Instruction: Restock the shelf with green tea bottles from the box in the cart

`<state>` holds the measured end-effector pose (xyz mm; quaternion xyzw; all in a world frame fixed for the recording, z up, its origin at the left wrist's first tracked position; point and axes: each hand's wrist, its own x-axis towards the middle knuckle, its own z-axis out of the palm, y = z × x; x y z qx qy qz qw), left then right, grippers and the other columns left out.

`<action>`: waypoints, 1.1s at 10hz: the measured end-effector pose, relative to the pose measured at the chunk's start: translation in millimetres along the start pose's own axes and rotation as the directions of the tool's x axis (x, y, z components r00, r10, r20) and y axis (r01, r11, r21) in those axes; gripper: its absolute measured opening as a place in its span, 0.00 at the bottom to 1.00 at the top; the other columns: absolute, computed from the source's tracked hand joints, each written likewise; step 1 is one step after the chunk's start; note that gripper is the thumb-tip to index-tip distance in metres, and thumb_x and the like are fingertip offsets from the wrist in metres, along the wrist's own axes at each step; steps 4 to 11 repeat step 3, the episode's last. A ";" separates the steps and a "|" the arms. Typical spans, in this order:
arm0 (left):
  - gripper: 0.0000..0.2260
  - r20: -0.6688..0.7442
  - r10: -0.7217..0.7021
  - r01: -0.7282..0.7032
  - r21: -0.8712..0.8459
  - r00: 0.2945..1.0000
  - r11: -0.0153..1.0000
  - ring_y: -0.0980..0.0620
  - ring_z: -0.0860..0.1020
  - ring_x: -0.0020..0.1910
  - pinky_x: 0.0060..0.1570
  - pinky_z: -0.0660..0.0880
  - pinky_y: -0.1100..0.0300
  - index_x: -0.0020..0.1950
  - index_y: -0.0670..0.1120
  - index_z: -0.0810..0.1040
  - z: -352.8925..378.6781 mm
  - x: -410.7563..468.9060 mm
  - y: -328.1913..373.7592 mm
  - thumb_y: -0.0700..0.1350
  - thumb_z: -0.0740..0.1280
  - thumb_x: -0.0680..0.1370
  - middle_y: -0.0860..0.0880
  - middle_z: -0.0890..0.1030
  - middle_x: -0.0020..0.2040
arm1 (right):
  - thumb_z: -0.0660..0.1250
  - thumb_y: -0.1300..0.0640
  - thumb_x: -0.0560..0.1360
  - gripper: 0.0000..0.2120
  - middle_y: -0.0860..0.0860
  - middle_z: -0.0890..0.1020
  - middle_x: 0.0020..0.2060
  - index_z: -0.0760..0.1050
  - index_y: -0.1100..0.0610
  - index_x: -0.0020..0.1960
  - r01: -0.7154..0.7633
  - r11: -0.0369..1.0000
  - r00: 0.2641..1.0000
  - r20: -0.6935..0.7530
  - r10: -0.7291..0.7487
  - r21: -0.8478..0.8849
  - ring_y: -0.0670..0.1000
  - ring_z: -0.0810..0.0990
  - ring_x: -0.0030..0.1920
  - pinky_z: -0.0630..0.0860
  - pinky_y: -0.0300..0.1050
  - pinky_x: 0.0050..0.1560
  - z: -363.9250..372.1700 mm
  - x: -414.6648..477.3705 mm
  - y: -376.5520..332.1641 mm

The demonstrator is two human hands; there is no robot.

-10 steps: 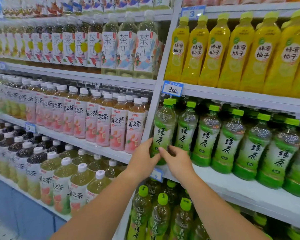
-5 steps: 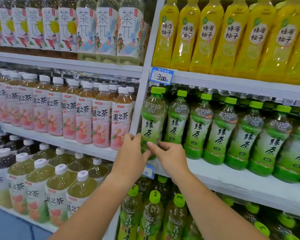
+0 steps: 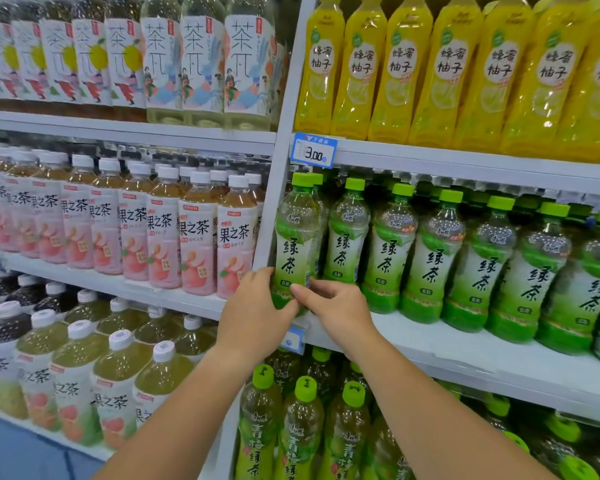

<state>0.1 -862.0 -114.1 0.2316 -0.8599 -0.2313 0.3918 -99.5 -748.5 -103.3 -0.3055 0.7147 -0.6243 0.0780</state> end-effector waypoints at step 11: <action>0.16 -0.001 -0.084 0.080 -0.283 0.996 0.956 0.57 0.77 0.57 0.60 0.77 0.52 0.66 0.49 0.76 -11.2 -15.7 1.1 0.49 0.69 0.79 0.54 0.78 0.60 | 0.76 0.44 0.69 0.18 0.48 0.85 0.50 0.82 0.51 0.55 -0.048 0.998 0.997 0.069 0.046 0.034 0.49 0.83 0.53 0.78 0.53 0.62 -12.6 6.1 9.2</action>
